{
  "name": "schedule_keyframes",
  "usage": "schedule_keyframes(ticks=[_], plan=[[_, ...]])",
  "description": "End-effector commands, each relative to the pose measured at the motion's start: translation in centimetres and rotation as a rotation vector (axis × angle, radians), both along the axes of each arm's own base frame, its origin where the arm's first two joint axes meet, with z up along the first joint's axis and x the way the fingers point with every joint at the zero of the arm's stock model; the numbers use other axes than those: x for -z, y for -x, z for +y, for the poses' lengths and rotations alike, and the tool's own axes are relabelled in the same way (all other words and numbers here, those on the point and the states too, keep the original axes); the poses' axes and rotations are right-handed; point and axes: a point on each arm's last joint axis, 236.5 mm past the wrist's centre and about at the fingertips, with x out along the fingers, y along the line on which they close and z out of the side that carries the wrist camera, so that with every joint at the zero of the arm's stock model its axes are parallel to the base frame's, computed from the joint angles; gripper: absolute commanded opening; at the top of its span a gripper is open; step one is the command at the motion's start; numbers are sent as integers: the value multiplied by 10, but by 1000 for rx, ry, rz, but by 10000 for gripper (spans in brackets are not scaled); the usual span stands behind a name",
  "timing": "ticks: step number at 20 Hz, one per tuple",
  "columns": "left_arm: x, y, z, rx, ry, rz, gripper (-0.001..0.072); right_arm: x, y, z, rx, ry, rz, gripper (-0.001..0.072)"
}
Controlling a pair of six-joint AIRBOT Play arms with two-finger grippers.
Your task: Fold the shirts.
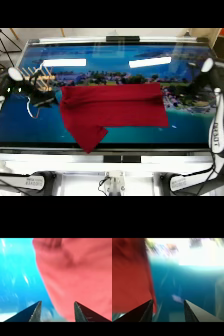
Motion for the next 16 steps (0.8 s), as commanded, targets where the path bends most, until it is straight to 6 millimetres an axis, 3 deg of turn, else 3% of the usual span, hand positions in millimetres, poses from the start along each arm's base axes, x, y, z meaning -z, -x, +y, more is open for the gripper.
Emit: schedule_keyframes(ticks=[1,3,6,8,12,13,14,15,16], plan=[[26,76,-26,-65,115,65,502,-2,53,-22,107,-32,114,502],[47,111,-55,-121,216,77,502,-2,57,-22,112,-27,92,502],[71,143,-75,-186,271,117,502,-4,54,-17,106,-44,77,502],[76,148,-86,-171,297,111,502,-4,53,-16,107,-47,73,502],[79,132,-113,-160,297,27,478,0,57,-16,111,-48,88,502],[81,127,-117,-173,281,8,396,6,61,-13,111,-57,106,502],[83,122,-119,-193,270,-7,375,14,67,-9,111,-73,129,506],[84,119,-120,-215,263,-9,304,23,75,1,105,-114,155,509],[84,120,-121,-214,263,-9,151,32,81,12,99,-164,173,509]])
